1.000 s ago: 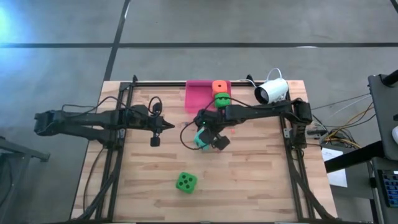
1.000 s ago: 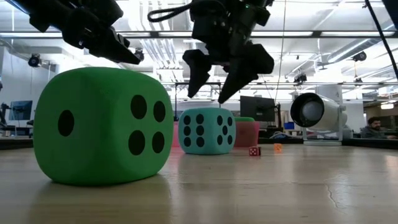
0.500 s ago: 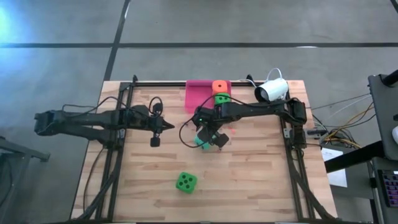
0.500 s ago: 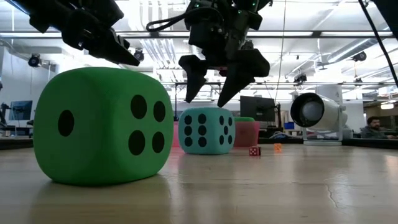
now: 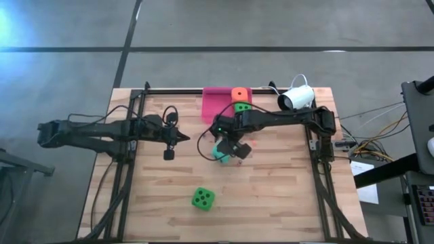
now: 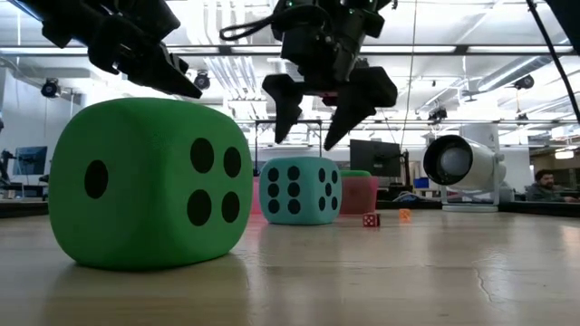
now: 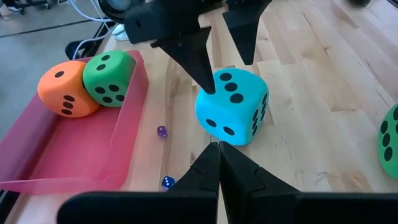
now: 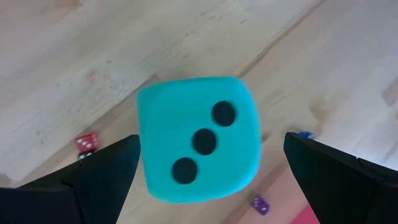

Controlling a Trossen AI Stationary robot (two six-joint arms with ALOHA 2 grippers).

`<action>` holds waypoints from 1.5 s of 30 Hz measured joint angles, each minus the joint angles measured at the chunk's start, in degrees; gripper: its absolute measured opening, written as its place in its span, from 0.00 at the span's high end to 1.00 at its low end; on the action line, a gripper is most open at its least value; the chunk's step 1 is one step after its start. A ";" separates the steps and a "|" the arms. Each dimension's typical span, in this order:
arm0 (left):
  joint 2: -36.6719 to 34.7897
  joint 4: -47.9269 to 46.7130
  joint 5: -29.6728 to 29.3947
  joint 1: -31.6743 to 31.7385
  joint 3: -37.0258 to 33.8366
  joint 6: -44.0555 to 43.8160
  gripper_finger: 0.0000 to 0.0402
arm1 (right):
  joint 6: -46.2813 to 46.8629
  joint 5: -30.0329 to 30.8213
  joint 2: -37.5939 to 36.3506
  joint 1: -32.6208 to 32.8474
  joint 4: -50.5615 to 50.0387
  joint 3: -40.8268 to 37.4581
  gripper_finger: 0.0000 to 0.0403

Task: Pick & Place Dice
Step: Put the large blue dice into the the pink bin

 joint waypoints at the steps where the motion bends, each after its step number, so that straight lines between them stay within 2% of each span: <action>1: 0.00 -0.01 0.00 0.00 0.00 0.01 0.98 | 0.02 0.00 0.02 0.00 -0.27 -0.13 0.02; 29: 0.00 -0.02 0.00 0.00 0.00 0.00 0.98 | -0.20 -0.11 0.39 0.00 4.28 -2.80 0.02; 45: -0.02 -0.02 0.00 0.02 0.00 0.00 0.98 | -0.55 0.09 3.61 -0.04 5.74 -2.66 0.02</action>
